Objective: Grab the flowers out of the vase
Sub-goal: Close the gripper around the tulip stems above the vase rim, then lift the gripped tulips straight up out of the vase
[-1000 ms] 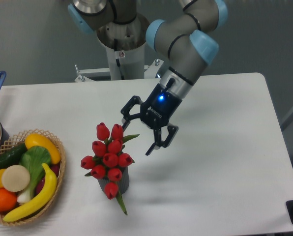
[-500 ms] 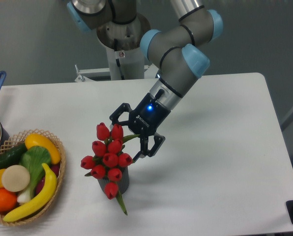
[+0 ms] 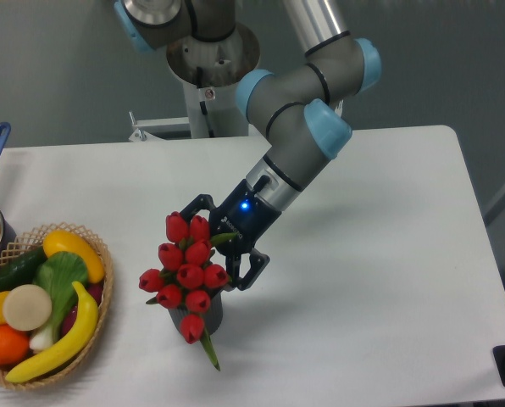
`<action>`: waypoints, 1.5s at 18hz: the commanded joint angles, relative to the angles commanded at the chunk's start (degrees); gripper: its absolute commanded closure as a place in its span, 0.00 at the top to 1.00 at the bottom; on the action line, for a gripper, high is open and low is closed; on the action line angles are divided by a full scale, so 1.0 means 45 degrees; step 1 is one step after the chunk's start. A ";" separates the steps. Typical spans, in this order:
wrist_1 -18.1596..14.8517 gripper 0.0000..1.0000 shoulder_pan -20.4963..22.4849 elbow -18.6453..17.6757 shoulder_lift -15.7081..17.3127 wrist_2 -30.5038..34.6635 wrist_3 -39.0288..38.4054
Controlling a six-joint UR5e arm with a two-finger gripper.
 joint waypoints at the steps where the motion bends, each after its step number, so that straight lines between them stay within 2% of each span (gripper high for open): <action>1: 0.0000 0.85 0.0000 0.0000 0.0000 0.0000 0.0000; 2: 0.0000 0.72 0.0019 0.0000 0.0019 -0.0058 0.0000; 3: 0.0000 0.65 0.0039 0.0000 0.0039 -0.0175 0.0000; 7: 0.0000 0.52 0.0175 -0.0019 0.0098 -0.0273 -0.0039; 10: 0.0000 0.51 0.0254 -0.0019 0.0137 -0.0564 -0.0078; 12: 0.0000 0.44 0.0331 -0.0019 0.0195 -0.0975 -0.0117; 19: 0.0000 0.44 0.0390 0.0000 0.0467 -0.1366 -0.0234; 21: 0.0000 0.44 0.0410 0.0116 0.0877 -0.1445 -0.1051; 27: 0.0000 0.44 0.0352 0.1210 0.1307 -0.1465 -0.3221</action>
